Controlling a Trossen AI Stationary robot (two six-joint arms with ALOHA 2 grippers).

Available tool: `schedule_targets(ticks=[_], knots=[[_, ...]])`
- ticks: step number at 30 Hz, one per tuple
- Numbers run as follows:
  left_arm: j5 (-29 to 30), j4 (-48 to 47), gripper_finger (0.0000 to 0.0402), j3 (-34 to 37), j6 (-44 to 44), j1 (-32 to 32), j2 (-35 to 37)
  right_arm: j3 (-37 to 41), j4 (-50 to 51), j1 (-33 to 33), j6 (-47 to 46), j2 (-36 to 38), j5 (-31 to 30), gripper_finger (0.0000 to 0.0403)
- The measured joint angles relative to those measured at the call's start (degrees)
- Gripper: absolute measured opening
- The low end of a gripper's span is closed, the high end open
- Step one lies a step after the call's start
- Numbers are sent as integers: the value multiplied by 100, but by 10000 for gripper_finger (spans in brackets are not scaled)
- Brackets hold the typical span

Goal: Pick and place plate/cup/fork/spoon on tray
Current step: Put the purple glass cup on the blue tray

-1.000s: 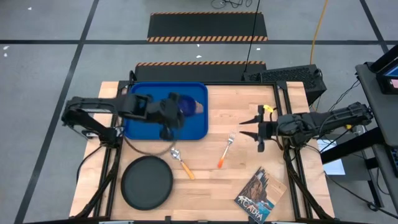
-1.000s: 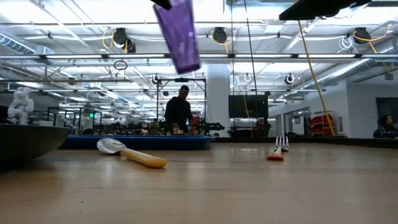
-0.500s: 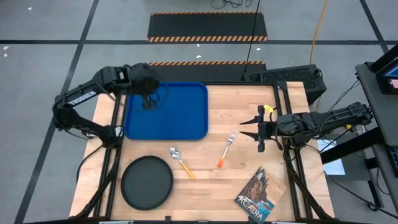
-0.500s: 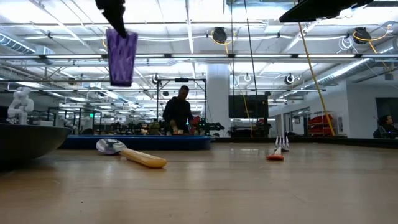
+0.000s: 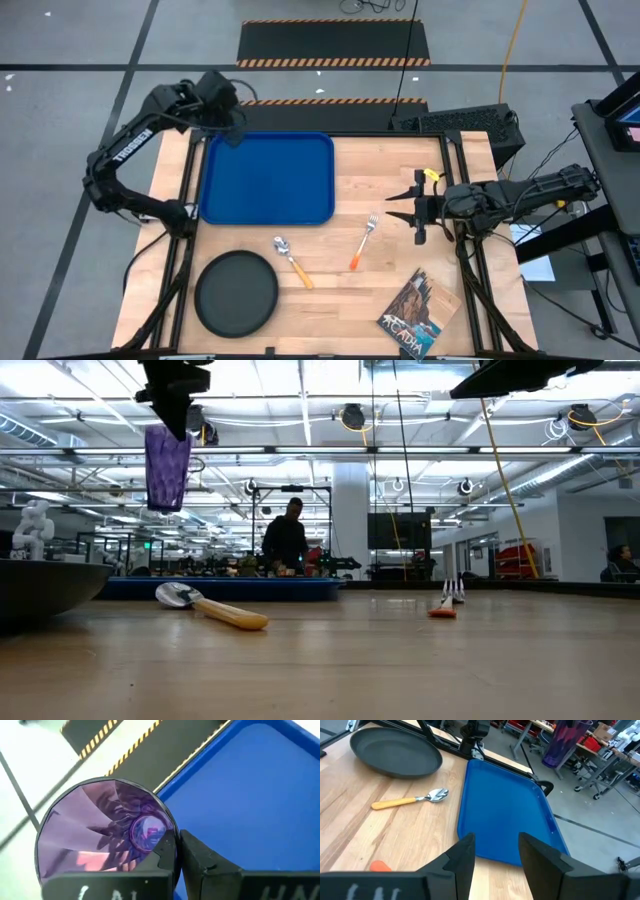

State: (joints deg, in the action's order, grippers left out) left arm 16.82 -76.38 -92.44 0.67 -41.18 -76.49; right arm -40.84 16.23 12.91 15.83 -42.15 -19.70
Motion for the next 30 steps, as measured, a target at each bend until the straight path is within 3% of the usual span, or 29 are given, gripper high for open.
schedule_targets(ticks=[6,18,26,30], knots=[[-15,635,16,616,418,-333,11,0,-2,0,-6,0,2,146],[-395,1994,17,2313,133,-1129,0,0,-2,0,-4,0,4,146],[-585,2566,9,2875,106,-1405,0,0,-2,0,-6,0,4,146],[-696,2823,23,3064,92,-1417,0,0,-2,0,-5,0,5,146]])
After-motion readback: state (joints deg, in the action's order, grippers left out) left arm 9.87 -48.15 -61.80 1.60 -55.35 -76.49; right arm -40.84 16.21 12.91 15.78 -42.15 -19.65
